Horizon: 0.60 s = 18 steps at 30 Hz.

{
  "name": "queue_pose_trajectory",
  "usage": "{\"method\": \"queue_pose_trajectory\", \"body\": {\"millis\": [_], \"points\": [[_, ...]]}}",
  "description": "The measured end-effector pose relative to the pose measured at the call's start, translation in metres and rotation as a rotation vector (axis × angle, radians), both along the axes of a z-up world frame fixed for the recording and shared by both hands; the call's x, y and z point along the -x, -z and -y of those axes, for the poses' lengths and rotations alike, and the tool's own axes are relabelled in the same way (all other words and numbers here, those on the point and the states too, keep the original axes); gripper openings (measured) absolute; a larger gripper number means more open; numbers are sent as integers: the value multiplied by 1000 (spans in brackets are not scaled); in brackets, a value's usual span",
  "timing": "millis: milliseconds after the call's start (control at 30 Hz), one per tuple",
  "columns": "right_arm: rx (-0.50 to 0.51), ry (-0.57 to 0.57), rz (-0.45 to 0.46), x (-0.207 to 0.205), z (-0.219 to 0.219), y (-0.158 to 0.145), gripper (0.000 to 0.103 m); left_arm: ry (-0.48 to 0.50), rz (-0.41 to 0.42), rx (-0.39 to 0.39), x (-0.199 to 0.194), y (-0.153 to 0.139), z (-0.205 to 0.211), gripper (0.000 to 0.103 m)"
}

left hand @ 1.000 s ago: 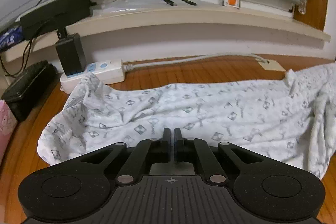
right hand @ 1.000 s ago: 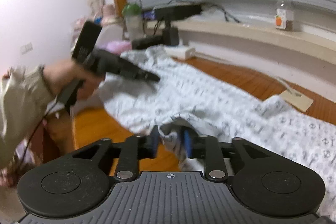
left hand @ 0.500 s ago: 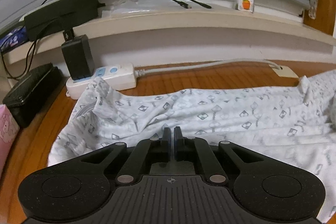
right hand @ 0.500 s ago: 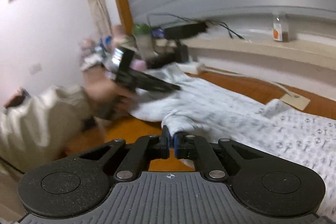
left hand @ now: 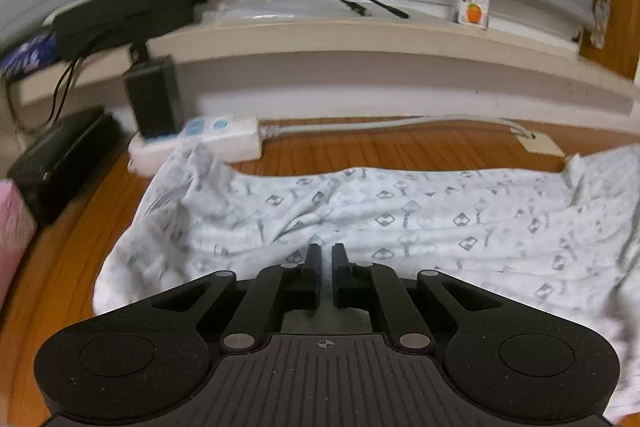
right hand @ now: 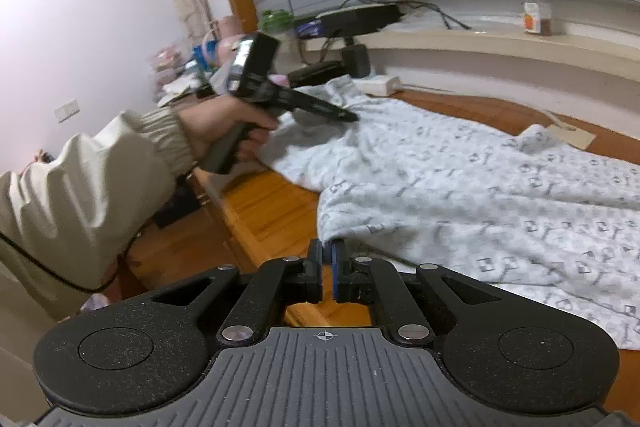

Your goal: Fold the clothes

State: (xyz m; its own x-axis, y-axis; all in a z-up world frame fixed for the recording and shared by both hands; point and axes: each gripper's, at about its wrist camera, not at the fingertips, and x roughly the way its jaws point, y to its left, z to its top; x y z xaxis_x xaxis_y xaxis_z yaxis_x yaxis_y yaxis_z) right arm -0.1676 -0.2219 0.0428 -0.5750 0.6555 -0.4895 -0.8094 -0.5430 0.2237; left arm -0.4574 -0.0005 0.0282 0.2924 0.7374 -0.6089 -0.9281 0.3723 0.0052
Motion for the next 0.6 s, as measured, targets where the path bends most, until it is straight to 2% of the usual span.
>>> {"method": "queue_pose_trajectory", "body": {"millis": [200, 333, 433, 600], "points": [[14, 4, 23, 3, -4, 15, 9, -67, 98, -60, 50, -20, 52, 38], [-4, 7, 41, 12, -5, 20, 11, -146, 52, -82, 82, -15, 85, 49], [-30, 15, 72, 19, -4, 22, 22, -203, 22, -86, 101, -10, 93, 52], [-49, 6, 113, 27, -7, 28, 31, -203, 49, -43, 108, -1, 83, 52]]}}
